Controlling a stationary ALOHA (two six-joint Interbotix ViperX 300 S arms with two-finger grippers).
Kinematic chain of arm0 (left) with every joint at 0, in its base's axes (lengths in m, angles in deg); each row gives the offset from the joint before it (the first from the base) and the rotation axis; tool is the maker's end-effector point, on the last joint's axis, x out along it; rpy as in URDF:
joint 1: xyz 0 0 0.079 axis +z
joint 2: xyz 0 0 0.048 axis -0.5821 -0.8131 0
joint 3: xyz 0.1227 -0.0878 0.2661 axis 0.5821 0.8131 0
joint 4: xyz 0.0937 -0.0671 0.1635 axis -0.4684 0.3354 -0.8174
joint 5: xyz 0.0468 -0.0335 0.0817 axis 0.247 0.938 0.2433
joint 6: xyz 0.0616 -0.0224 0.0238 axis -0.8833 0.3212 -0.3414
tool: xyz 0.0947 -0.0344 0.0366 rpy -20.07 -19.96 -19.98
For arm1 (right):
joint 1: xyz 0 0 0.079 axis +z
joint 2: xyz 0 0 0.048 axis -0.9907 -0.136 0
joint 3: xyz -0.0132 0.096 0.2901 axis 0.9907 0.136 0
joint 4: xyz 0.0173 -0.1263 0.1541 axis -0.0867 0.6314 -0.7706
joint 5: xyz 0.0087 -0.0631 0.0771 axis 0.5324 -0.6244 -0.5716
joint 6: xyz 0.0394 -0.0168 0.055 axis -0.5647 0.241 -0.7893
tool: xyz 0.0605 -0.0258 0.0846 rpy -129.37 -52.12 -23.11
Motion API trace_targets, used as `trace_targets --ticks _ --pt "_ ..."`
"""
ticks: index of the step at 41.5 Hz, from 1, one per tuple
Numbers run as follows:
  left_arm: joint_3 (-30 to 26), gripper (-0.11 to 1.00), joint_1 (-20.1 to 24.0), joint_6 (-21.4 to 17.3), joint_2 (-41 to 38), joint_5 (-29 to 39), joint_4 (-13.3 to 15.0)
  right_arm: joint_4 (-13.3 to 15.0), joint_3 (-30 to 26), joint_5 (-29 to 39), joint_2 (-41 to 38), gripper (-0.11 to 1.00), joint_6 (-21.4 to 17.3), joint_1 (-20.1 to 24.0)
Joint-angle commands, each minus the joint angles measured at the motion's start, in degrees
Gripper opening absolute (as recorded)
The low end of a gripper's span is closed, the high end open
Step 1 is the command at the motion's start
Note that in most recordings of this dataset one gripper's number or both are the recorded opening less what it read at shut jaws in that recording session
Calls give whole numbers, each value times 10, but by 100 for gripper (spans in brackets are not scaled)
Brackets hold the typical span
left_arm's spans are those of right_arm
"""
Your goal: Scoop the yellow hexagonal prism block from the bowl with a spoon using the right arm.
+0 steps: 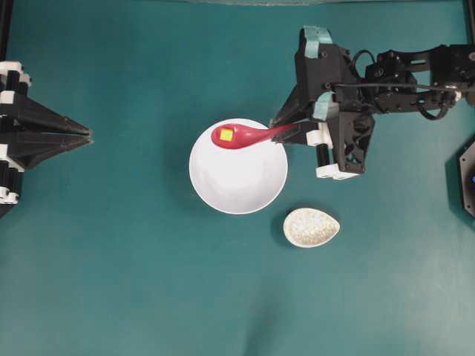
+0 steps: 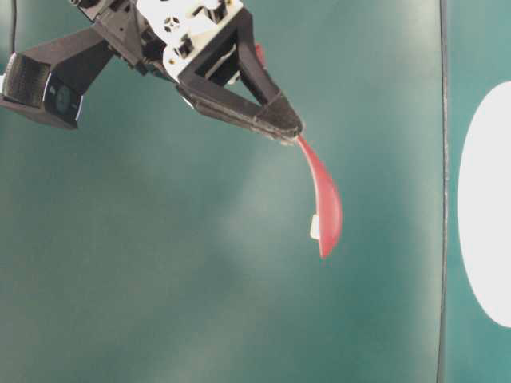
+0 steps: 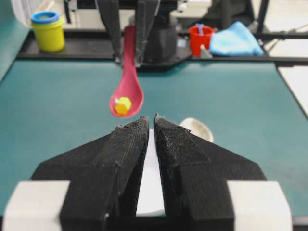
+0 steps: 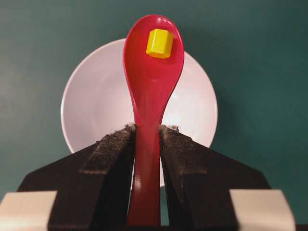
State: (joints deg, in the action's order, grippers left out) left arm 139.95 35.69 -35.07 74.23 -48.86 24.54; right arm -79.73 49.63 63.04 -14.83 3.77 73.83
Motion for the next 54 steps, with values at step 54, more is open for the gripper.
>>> trace_targets --ticks 54 --pt "-16 13 0 -4 -5 5 -2 -1 -9 -3 14 24 -1 1"
